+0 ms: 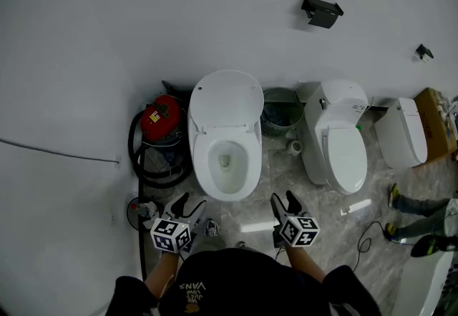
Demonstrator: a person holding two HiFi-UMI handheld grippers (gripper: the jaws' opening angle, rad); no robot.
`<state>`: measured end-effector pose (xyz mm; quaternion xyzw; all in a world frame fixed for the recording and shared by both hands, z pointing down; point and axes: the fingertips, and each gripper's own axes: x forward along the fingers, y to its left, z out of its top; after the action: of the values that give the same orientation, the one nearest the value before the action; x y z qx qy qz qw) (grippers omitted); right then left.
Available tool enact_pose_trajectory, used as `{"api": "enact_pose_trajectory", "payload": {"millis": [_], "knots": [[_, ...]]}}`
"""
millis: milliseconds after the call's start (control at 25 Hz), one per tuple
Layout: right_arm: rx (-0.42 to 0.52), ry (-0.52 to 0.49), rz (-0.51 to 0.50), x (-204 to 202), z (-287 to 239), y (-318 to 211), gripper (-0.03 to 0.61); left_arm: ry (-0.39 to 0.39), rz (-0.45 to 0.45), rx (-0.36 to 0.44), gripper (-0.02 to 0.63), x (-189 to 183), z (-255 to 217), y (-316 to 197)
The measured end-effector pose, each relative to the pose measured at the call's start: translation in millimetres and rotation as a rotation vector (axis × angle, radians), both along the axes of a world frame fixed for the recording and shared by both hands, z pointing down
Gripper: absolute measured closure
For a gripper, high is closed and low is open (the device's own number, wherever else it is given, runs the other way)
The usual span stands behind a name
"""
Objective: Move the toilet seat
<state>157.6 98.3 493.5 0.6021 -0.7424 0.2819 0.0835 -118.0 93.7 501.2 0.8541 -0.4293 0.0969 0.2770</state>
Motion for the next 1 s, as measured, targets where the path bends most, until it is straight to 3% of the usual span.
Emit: {"api": "enact_pose_trajectory", "payload": {"millis": [400,720,1000], "knots": [[-0.054,-0.04,0.136,-3.8,38.6,-21.8,0.345,-0.026,0.109,-0.089,0.348,-13.4,48.8,-37.9],[-0.157,-0.046,0.05,-23.9,99.3,-48.4,0.336,-0.046,0.117,-0.168,0.341,-1.3,111.4,-65.7],[-0.257,-0.023,-0.052,-21.1,177.3,-77.4,0.334,-0.054,0.044,-0.258,0.33,7.3,177.1,-93.0]]}}
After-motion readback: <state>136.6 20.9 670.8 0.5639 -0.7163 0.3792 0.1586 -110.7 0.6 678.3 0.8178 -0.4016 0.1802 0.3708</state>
